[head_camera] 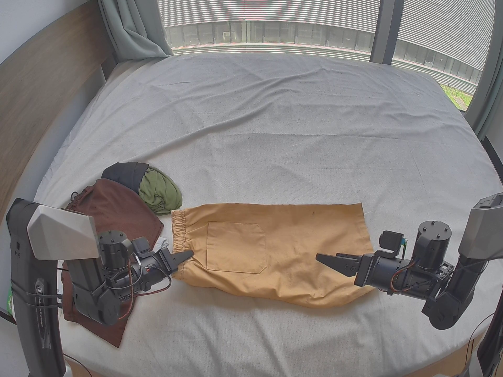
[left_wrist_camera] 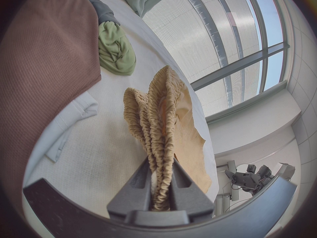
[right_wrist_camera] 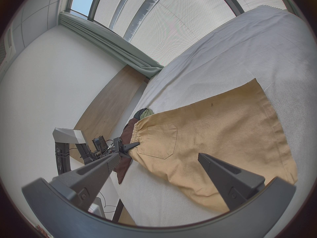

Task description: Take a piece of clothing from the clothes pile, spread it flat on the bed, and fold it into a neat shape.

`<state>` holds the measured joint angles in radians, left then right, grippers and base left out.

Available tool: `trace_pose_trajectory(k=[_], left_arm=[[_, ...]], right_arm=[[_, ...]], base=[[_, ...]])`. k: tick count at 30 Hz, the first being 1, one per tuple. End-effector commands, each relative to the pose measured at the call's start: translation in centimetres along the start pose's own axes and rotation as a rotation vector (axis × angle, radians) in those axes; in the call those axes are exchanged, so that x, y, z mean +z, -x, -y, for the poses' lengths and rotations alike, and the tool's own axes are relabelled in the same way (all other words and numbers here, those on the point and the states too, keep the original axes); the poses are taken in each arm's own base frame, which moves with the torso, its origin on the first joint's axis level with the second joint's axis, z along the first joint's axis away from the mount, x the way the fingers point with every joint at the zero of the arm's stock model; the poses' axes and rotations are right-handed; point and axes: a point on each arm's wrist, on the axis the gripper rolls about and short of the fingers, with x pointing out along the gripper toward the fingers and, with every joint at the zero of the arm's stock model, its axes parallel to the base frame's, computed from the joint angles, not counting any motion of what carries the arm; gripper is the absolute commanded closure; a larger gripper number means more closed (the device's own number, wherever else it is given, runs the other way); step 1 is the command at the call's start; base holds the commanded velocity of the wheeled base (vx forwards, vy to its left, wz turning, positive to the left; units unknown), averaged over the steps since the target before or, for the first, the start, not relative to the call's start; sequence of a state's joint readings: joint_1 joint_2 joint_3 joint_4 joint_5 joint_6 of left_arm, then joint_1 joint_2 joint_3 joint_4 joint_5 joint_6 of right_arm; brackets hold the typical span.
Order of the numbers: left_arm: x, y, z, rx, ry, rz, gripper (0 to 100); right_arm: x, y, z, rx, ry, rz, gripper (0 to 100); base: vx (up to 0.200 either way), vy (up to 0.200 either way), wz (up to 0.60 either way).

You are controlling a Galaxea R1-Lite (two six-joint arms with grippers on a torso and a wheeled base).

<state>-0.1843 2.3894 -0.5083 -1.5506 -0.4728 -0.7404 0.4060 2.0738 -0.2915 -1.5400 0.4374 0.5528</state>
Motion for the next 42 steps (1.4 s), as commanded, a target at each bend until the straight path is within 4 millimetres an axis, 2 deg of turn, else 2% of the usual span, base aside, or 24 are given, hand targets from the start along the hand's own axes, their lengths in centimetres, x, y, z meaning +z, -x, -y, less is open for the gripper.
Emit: trace_pose_trajectory(k=[1, 17, 25, 42], left_arm=[[1.0, 1.0, 0.4, -0.005, -0.005, 0.03, 100], [2.0, 2.8, 0.5, -0.021, 0.001, 0.034, 100], [2.8, 4.6, 0.0, -0.05, -0.026, 0.02, 100], [3.3, 5.5, -0.7, -0.051, -0.033, 0.019, 100]], right_arm=[[0.0, 0.0, 0.0, 0.001, 0.0, -0.002, 0], [0.0, 0.0, 0.0, -0.001, 0.0, -0.001, 0], [-0.1, 0.0, 0.0, 0.002, 0.0, -0.003, 0], [0.0, 0.0, 0.0, 0.001, 0.0, -0.002, 0]], base=[[0.0, 0.0, 0.0], [0.0, 0.0, 0.0], [0.0, 0.0, 0.0], [0.0, 0.0, 0.0]])
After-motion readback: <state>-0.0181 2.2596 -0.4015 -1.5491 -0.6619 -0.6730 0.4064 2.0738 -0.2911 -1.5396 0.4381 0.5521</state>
